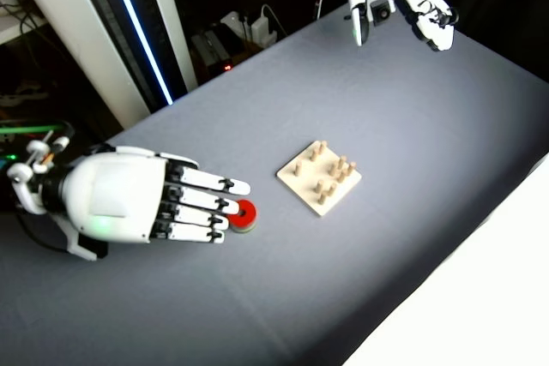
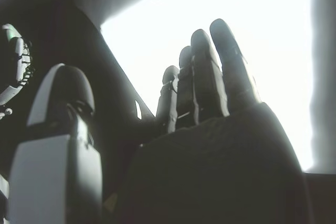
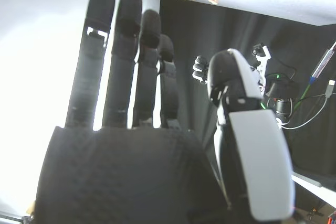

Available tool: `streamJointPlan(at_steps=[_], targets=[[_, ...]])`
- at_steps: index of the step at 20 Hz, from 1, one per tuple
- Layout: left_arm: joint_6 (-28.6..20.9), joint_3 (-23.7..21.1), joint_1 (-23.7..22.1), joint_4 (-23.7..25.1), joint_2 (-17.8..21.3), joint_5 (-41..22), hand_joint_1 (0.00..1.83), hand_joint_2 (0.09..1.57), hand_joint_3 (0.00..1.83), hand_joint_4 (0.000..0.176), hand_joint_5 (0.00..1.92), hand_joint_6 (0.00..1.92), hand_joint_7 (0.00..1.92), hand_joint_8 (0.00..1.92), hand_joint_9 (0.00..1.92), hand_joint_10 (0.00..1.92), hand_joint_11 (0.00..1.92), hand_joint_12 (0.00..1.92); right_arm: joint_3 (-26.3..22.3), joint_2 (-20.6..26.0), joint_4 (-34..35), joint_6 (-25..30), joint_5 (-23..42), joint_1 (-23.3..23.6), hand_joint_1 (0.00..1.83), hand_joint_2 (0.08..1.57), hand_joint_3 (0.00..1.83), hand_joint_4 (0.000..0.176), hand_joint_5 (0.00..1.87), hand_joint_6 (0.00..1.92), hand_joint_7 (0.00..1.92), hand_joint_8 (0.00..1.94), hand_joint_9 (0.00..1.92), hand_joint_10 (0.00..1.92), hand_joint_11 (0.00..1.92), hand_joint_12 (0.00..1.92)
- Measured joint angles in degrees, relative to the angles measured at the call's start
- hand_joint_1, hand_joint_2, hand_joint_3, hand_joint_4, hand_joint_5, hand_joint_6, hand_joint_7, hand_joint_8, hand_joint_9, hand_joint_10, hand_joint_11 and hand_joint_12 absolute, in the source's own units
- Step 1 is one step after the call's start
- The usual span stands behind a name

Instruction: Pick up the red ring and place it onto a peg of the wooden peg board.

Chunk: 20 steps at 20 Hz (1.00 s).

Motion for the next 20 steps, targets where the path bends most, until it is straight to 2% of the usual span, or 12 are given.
streamJointPlan(at_steps=[5, 6, 8, 9, 10, 11, 12, 15, 18, 20], targets=[[0.0, 0.1, 0.0, 0.1, -0.1, 0.1, 0.65, 1.05, 0.00, 0.000, 0.39, 0.00, 0.23, 0.00, 0.19, 0.01, 0.00, 0.57, 0.8, -0.9, -2.1, 0.1, -1.9, 1.4, 0.96, 1.07, 0.00, 0.000, 0.40, 0.00, 0.37, 0.00, 0.33, 0.00, 0.00, 0.82], [0.0, 0.2, 0.0, 0.0, -0.3, 0.3, 0.68, 1.04, 0.00, 0.000, 0.40, 0.00, 0.23, 0.00, 0.19, 0.01, 0.00, 0.57, 1.4, -1.5, -3.6, 0.2, -3.3, 3.0, 0.99, 1.05, 0.00, 0.014, 0.40, 0.00, 0.36, 0.00, 0.31, 0.00, 0.00, 0.73], [-0.1, 0.2, 0.0, 0.3, -0.5, 0.7, 0.64, 1.04, 0.00, 0.000, 0.42, 0.00, 0.25, 0.00, 0.22, 0.01, 0.00, 0.69, 3.1, -3.2, -7.1, 1.8, -5.7, 5.9, 0.99, 1.04, 0.00, 0.049, 0.37, 0.00, 0.33, 0.00, 0.30, 0.00, 0.06, 0.57], [-0.1, 0.2, 0.0, 0.6, -0.6, 0.7, 0.63, 1.04, 0.00, 0.000, 0.43, 0.00, 0.25, 0.00, 0.22, 0.01, 0.00, 0.69, 3.7, -3.9, -9.0, 2.5, -7.2, 7.0, 1.01, 1.02, 0.00, 0.045, 0.37, 0.00, 0.34, 0.00, 0.32, 0.01, 0.10, 0.57], [-0.1, 0.2, 0.0, 0.5, -0.7, 0.8, 0.61, 1.05, 0.00, 0.000, 0.42, 0.00, 0.24, 0.00, 0.22, 0.01, 0.00, 0.70, 4.2, -4.5, -10.8, 2.7, -9.1, 7.8, 1.00, 1.00, 0.00, 0.053, 0.37, 0.00, 0.34, 0.00, 0.33, 0.00, 0.09, 0.62], [-0.1, 0.2, 0.0, 0.4, -0.7, 0.8, 0.62, 1.06, 0.01, 0.000, 0.41, 0.00, 0.24, 0.00, 0.21, 0.00, 0.00, 0.69, 4.5, -5.1, -12.4, 2.8, -11.2, 8.8, 1.01, 0.98, 0.00, 0.069, 0.35, 0.00, 0.33, 0.00, 0.33, 0.00, 0.06, 0.70], [-0.2, 0.3, 0.0, 0.4, -0.7, 0.8, 0.65, 1.06, 0.00, 0.000, 0.40, 0.00, 0.25, 0.00, 0.22, 0.01, 0.00, 0.70, 5.2, -5.7, -13.9, 3.0, -12.9, 9.7, 0.99, 0.99, 0.00, 0.068, 0.33, 0.00, 0.33, 0.00, 0.33, 0.00, 0.04, 0.78], [-0.2, 0.3, 0.0, 0.9, -0.7, 0.8, 0.64, 1.05, 0.00, 0.000, 0.42, 0.01, 0.24, 0.00, 0.21, 0.00, 0.00, 0.73, 7.3, -7.1, -16.4, 3.6, -17.8, 11.9, 1.03, 0.95, 0.00, 0.049, 0.35, 0.01, 0.35, 0.00, 0.35, 0.00, 0.10, 0.77], [-0.3, 0.3, 0.0, 0.4, -0.7, 0.8, 0.63, 1.03, 0.00, 0.000, 0.42, 0.00, 0.24, 0.00, 0.22, 0.00, 0.00, 0.81, 8.5, -8.2, -16.5, 3.7, -20.9, 12.3, 1.11, 0.98, 0.00, 0.068, 0.45, 0.00, 0.45, 0.00, 0.45, 0.01, 0.07, 0.95], [-0.3, 0.3, 0.0, 0.4, -0.7, 0.8, 0.63, 1.03, 0.00, 0.000, 0.43, 0.00, 0.23, 0.00, 0.21, 0.00, 0.00, 0.85, 9.0, -8.6, -16.9, 3.8, -22.0, 12.6, 1.14, 0.99, 0.00, 0.059, 0.50, 0.01, 0.49, 0.01, 0.50, 0.01, 0.07, 1.00]])
